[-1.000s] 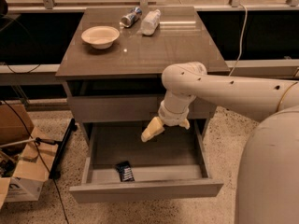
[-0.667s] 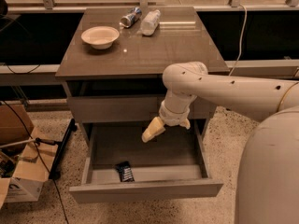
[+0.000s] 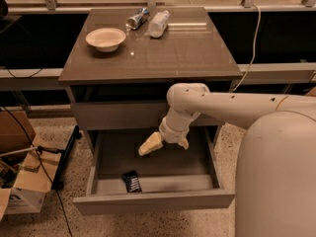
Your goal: Pick rxbar blueberry from middle drawer and place on counter
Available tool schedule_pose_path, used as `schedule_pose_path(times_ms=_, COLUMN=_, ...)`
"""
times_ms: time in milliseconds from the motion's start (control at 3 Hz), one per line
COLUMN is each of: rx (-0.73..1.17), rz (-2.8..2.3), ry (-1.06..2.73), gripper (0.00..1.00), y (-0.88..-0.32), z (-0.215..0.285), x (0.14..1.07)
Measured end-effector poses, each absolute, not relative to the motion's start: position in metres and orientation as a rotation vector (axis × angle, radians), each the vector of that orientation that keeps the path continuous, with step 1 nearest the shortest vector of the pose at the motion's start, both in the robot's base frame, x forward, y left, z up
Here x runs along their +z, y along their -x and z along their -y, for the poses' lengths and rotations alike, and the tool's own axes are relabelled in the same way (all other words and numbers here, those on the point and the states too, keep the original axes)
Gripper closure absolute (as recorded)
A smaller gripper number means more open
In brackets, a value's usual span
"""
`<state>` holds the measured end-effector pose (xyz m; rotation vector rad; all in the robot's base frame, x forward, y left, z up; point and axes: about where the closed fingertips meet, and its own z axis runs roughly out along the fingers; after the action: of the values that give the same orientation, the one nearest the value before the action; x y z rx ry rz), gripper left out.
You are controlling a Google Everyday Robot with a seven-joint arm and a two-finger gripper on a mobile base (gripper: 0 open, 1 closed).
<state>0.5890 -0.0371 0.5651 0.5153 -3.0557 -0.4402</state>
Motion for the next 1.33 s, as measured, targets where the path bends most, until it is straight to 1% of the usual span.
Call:
schedule_pose_path(times_ms=333, rx=-0.454, rz=3.064, ry=-0.385, gripper=0.0, y=-0.594, z=0.019, x=0.533)
schedule_pose_path(times_ms=667, rx=-0.454, rz=3.063, ry=-0.385, gripper=0.0, y=-0.594, z=0.019, x=0.533)
schedule_pose_path(times_ms=1333, rx=-0.408, rz=3.088, ry=-0.251, gripper=0.0, y=-0.59, z=-0.01, x=0.48)
